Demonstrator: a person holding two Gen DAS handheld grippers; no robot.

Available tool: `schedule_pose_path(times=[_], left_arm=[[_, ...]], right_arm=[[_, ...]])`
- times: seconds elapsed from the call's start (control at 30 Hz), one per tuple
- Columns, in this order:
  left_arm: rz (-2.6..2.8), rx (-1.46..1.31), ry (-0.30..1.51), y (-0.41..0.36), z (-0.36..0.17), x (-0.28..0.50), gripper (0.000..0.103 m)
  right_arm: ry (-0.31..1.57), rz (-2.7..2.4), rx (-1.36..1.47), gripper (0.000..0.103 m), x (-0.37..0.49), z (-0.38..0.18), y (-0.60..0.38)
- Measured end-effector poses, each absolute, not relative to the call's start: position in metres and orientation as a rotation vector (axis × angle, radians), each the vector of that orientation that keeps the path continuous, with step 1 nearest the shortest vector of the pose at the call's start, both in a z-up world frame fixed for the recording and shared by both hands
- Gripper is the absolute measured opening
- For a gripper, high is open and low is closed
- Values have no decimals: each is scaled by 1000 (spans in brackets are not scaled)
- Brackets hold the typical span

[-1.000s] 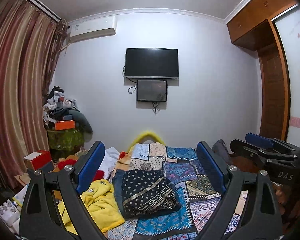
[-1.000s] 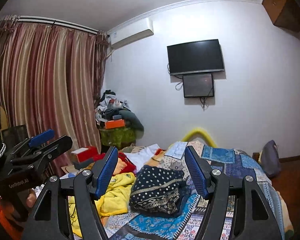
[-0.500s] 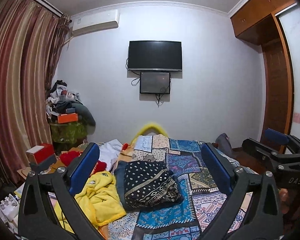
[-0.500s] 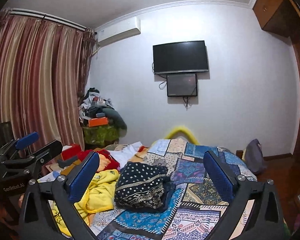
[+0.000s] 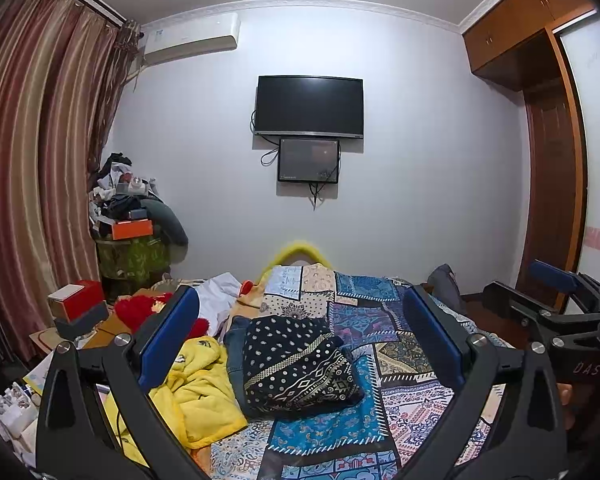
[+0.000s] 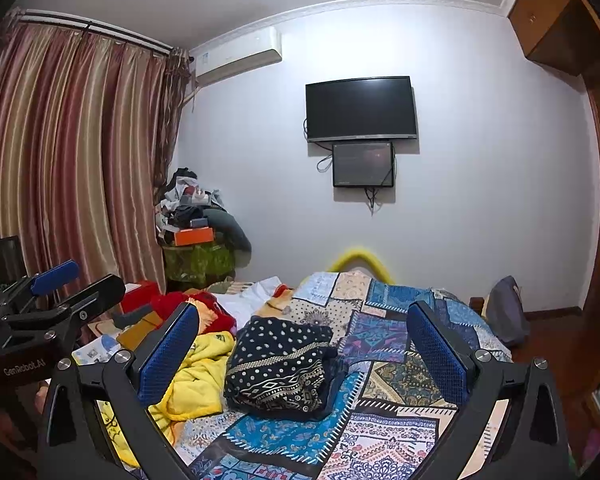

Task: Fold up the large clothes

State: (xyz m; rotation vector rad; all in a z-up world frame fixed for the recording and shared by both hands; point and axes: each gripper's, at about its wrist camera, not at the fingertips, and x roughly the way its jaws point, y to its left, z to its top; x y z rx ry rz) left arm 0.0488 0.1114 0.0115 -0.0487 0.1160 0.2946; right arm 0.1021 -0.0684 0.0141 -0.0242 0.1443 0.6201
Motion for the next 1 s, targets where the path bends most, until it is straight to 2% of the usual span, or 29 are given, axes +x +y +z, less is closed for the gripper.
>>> schedule_pose_path(times=[1.0], left_arm=[[282, -67, 133, 115, 8, 53, 103]], right_arm=[[149, 618, -30, 103, 105, 9, -67]])
